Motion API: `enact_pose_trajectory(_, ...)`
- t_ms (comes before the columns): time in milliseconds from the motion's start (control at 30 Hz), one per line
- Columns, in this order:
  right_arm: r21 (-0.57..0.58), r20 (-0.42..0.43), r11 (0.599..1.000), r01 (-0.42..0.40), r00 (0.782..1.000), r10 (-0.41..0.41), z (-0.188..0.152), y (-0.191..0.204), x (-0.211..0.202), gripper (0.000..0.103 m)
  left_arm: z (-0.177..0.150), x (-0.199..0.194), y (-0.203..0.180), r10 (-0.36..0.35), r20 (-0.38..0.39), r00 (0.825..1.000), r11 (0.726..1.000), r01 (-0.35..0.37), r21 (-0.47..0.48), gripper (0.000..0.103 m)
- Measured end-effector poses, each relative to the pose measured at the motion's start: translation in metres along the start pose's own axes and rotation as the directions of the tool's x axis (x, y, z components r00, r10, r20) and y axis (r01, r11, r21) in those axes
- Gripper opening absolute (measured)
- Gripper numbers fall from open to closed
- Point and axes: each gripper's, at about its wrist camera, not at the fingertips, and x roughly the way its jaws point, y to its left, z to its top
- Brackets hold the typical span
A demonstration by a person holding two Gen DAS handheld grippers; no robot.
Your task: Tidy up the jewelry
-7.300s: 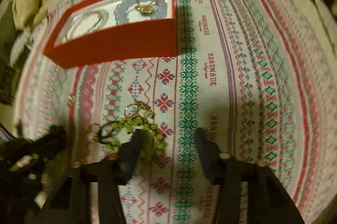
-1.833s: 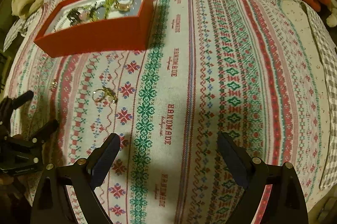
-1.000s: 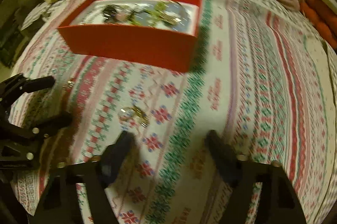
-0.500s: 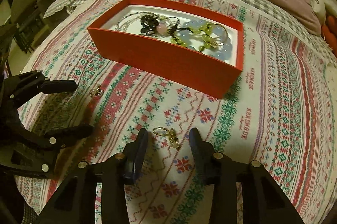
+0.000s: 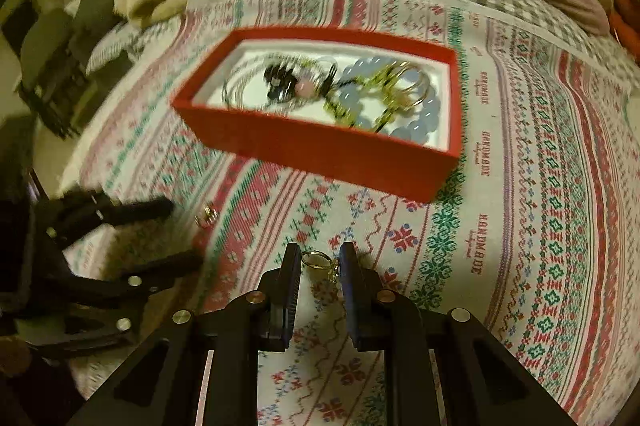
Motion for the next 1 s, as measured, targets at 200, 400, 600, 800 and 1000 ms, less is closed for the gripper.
enact_pose_trajectory(200, 0.054, 0.012, 0.999, -0.006, 1.0, 0.006, 0.009, -0.004, -0.008, 0.02, 0.004, 0.006, -0.004, -0.008, 0.015, 1.0, 1.0, 0.008, 0.022, 0.038)
enact_pose_trajectory(400, 0.054, -0.009, 0.998, -0.008, 1.0, 0.009, -0.002, -0.006, -0.008, 0.02, 0.009, 0.015, -0.012, -0.001, 0.024, 1.0, 0.999, 0.0, 0.048, 0.036)
enact_pose_trajectory(600, 0.034, -0.017, 0.999, 0.007, 1.0, -0.007, -0.008, -0.007, -0.011, 0.02, 0.013, 0.018, -0.008, -0.004, 0.024, 1.0, 1.0, 0.003, 0.017, 0.017)
enact_pose_trajectory(800, 0.036, -0.022, 0.999, 0.018, 1.0, -0.017, -0.009, -0.009, -0.013, 0.02, 0.017, 0.01, 0.001, -0.093, 0.016, 0.996, 0.994, 0.094, -0.053, 0.006)
enact_pose_trajectory(1000, 0.053, -0.018, 0.998, 0.023, 1.0, -0.022, -0.009, -0.012, -0.021, 0.02, 0.014, -0.004, 0.006, -0.288, -0.002, 0.958, 0.951, 0.285, -0.122, 0.006)
